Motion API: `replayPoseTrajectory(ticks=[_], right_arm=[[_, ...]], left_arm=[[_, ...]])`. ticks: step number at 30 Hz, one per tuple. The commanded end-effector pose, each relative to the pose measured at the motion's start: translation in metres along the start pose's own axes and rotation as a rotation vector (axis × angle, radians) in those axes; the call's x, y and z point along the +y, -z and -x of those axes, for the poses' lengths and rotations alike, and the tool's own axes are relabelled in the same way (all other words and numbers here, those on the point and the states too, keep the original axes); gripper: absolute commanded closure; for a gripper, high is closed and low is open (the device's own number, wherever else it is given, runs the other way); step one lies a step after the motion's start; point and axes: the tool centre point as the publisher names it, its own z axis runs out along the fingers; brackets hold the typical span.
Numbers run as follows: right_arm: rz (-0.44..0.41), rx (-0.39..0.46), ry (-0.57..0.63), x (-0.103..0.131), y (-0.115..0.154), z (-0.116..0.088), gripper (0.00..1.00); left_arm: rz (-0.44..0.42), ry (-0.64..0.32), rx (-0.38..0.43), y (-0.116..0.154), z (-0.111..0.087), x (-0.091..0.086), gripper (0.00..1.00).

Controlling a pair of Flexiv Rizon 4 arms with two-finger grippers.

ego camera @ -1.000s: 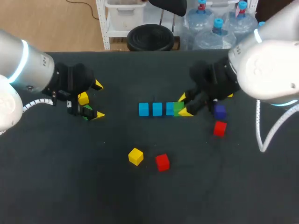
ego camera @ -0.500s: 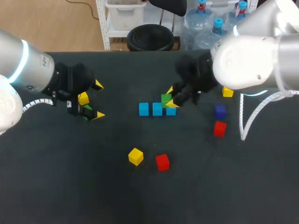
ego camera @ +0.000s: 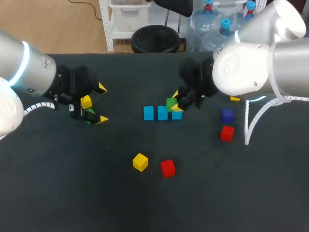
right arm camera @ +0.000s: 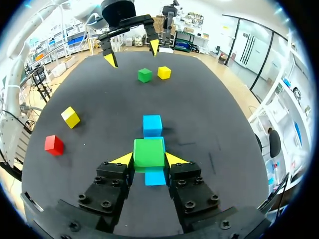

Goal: Place the blue cubes, place green cubes on the blue cubes, place the yellow cubes on the green cubes, then place the red cubes on the yellow cubes, and place purple cube on the red cubes.

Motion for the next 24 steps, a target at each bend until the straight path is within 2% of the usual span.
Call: replayPoseTrajectory(ticks=[1, 24], right_arm=[[0.001, -0.001, -0.003, -0.003, -0.003, -0.001, 1.0], [0.004, -0.003, -0.026, -0.009, -0.014, -0.002, 1.0]], left_arm=[[0.0, -0.005, -0.01, 0.001, -0.002, 0.0, 0.0], [0.0, -0.005, -0.01, 0.001, -0.002, 0.0, 0.0]])
